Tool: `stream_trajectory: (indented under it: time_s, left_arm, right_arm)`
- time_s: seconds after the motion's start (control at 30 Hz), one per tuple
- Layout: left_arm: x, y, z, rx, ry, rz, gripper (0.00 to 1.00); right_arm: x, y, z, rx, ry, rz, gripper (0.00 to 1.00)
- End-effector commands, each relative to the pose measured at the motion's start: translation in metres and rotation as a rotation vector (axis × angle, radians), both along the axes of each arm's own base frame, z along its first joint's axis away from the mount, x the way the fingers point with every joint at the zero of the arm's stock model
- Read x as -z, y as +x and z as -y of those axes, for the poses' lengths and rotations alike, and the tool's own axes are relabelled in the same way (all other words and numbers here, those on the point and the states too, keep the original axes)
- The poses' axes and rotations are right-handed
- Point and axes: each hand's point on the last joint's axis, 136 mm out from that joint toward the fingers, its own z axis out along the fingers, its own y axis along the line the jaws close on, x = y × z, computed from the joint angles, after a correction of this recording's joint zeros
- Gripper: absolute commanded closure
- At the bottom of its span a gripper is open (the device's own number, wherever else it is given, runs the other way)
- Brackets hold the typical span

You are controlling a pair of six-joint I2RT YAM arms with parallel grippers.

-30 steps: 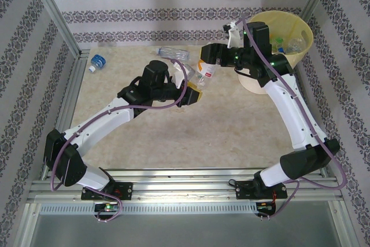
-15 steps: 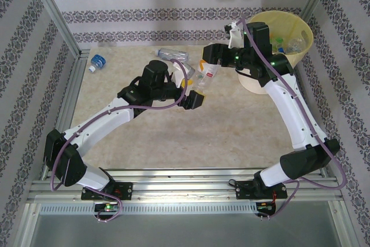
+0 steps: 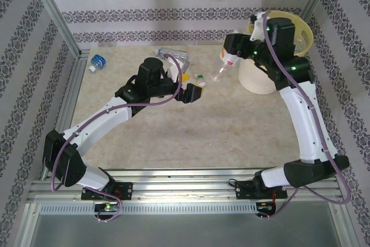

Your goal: Throw the plastic bottles in the bin

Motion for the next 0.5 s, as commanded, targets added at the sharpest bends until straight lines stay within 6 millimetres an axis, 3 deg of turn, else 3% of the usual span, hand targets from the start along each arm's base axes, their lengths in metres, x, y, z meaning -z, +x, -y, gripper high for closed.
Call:
stream_trajectory:
  time_s: [0.0,0.23,0.47]
  left_arm:
    - [-0.009,0.009,-0.007,-0.047,-0.032,0.021,0.0]
    - [-0.003,0.016,-0.016,-0.096,-0.022,0.008,0.0]
    - [-0.001,0.022,-0.021,-0.127,-0.026,-0.003,0.0]
  right_arm:
    - [-0.048,-0.006,0.035,0.128,-0.061,0.167,0.64]
    - [-0.113,-0.012,0.088,0.314,-0.116,0.372,0.65]
    - [-0.182,-0.024,0.108,0.394,-0.186,0.643,0.66]
